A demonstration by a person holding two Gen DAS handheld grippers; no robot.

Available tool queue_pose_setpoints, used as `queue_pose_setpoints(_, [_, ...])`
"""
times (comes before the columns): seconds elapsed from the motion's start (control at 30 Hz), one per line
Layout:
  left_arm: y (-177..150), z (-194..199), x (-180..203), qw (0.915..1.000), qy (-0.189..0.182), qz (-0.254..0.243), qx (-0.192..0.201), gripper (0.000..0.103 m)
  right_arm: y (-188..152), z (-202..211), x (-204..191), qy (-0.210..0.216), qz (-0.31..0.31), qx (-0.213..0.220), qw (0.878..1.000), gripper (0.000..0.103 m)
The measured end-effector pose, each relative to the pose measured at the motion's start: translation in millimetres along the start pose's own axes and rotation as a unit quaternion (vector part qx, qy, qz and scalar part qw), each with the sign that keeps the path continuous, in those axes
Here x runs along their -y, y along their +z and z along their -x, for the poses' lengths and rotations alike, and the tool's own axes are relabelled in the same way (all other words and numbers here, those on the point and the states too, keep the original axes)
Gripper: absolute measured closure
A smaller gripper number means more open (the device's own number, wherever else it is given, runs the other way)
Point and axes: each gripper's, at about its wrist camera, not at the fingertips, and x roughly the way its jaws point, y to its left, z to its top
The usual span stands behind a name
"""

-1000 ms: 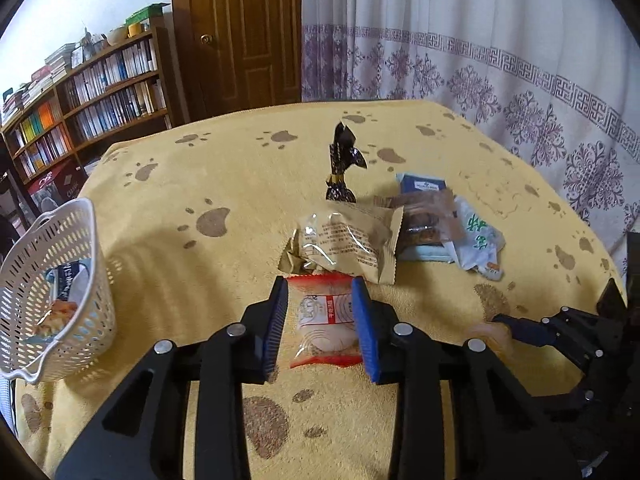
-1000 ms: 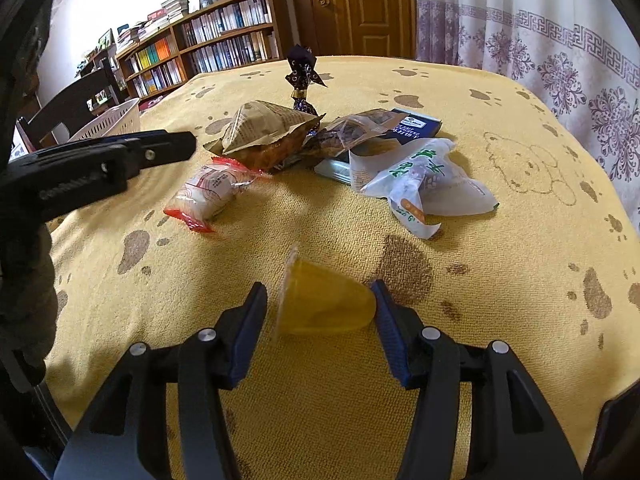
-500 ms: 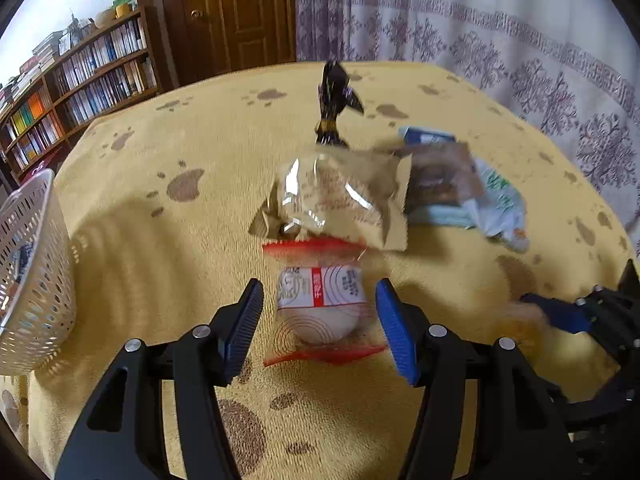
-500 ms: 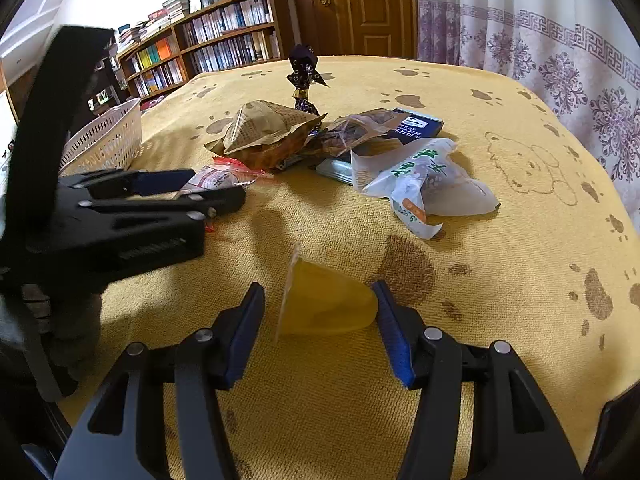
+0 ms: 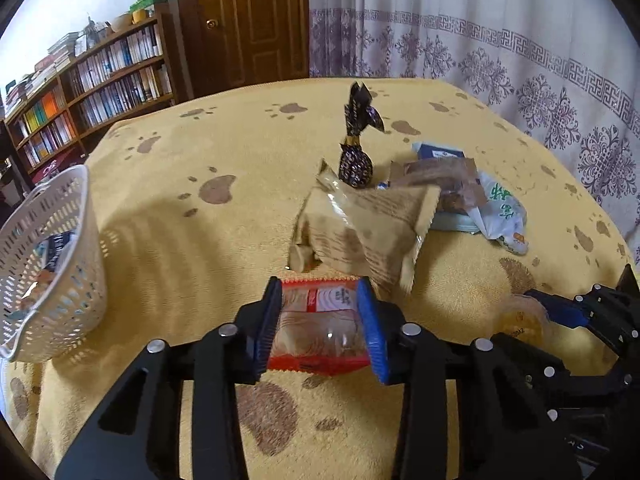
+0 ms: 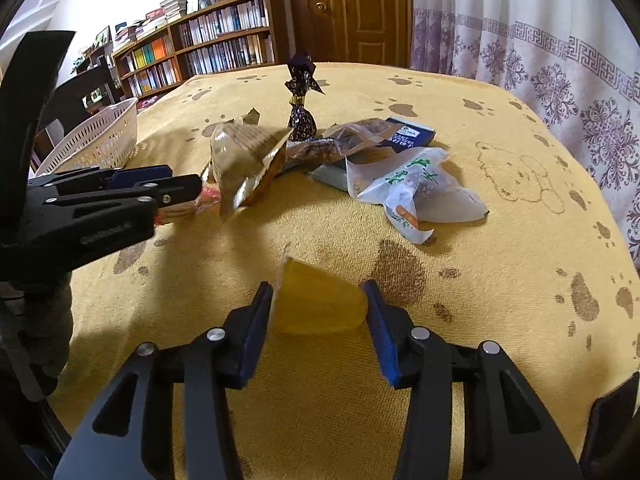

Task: Organize snacks
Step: 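Lift the wrapped bun with the left gripper, carry it into the basket, release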

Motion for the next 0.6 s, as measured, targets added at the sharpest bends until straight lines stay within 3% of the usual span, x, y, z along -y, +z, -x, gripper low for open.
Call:
queue_pose_setpoints(0.03, [0.3, 3.8, -2.0, 1.0, 0.002, 0.002, 0.004, 0.065, 0.3, 1.4, -0.5, 0.001, -0.001, 0.002, 1.0, 0.056])
queue_pose_setpoints(0.1, [1.5, 10.7, -3.8, 0.9999, 0.008, 0.003, 0.011, 0.081, 1.3, 3.8, -0.5, -0.001, -0.001, 0.005, 1.0, 0.056])
queue_pose_setpoints(0.37, [7.8, 32.1, -11.4, 0.9994, 0.005, 0.014, 0.032, 0.08, 4.7, 10.3, 1.2, 0.001, -0.005, 0.014, 1.0, 0.056])
queue_pose_setpoints(0.43, [7.3, 27.6, -12.6, 0.9997, -0.003, 0.017, 0.02, 0.071, 4.6, 8.1, 2.0, 0.004, -0.005, 0.01, 1.0, 0.056])
queue_pose_setpoints(0.5, [4.0, 22.6, -12.9, 0.9997, -0.005, 0.021, 0.01, 0.036, 4.1, 5.7, 2.7, 0.006, -0.006, 0.005, 1.0, 0.056])
queue_pose_setpoints(0.6, [-0.6, 14.4, -8.4, 0.9998, -0.014, 0.016, -0.007, 0.031, 3.7, 3.3, 4.1, 0.007, -0.009, 0.001, 1.0, 0.056])
